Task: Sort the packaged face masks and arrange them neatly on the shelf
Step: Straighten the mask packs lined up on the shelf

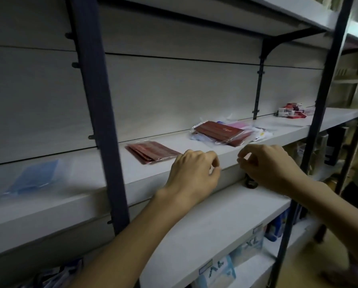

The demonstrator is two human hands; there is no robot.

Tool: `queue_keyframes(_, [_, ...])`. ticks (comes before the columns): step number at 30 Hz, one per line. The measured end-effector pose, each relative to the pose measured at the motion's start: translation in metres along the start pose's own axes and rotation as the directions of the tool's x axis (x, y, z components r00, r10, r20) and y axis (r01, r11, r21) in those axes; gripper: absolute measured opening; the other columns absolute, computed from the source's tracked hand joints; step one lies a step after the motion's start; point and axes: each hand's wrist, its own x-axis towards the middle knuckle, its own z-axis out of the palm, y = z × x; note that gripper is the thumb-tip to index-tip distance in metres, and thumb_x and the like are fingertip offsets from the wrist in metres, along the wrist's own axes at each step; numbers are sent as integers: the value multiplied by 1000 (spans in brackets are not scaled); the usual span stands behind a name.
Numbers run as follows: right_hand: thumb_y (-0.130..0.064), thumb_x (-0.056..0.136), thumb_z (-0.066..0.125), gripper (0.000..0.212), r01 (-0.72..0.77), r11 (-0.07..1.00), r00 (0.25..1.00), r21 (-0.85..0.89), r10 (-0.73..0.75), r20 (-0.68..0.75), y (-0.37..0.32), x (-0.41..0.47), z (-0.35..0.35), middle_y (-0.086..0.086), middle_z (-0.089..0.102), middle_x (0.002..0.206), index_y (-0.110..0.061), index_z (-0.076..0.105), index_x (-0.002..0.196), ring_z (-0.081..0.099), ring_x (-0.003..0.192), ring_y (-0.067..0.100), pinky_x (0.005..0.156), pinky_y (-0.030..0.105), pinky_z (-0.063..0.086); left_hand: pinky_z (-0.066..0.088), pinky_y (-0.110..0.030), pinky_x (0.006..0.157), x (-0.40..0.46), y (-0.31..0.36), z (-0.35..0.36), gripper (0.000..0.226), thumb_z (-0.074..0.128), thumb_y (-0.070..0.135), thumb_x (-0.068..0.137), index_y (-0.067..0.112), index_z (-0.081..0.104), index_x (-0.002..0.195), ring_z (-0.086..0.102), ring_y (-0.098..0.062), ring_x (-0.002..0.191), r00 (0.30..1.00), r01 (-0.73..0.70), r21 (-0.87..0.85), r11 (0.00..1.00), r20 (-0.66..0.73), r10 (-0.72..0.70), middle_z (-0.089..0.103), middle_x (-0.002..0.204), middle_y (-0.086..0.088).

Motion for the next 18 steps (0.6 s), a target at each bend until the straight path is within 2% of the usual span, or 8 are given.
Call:
queue_keyframes(5, [-27, 93, 60, 17, 19, 1000, 1000, -15, -19, -3, 49, 52, 7, -1, 74, 89, -19, 69, 104, 66, 74, 15, 73, 39, 58, 43, -32, 81, 62, -1, 41, 17, 53, 35, 91, 23, 65, 95, 57, -20, 97, 1000, 0, -7, 1000, -11, 0, 69, 96, 3])
queue_keyframes(10, [-20, 91, 61, 14, 39, 999, 998, 25, -38, -41, 96, 94, 21, 3, 75, 89, -17, 72, 99, 67, 76, 19, 72, 35, 55, 43, -32, 81, 113, -4, 81, 16, 51, 32, 92, 23, 64, 96, 55, -20, 98, 999, 47, 6, 999, -6, -47, 68, 97, 5])
queue_keyframes(18, [-23, 92, 59, 15, 66, 993, 998, 100, -63, -31, 179, 152, 29, 1, 74, 86, -20, 72, 98, 66, 77, 21, 74, 38, 56, 43, -33, 82, 180, 12, 137, 16, 53, 32, 90, 22, 65, 94, 56, -23, 96, 994, 110, 85, 990, -16, -109, 69, 96, 3])
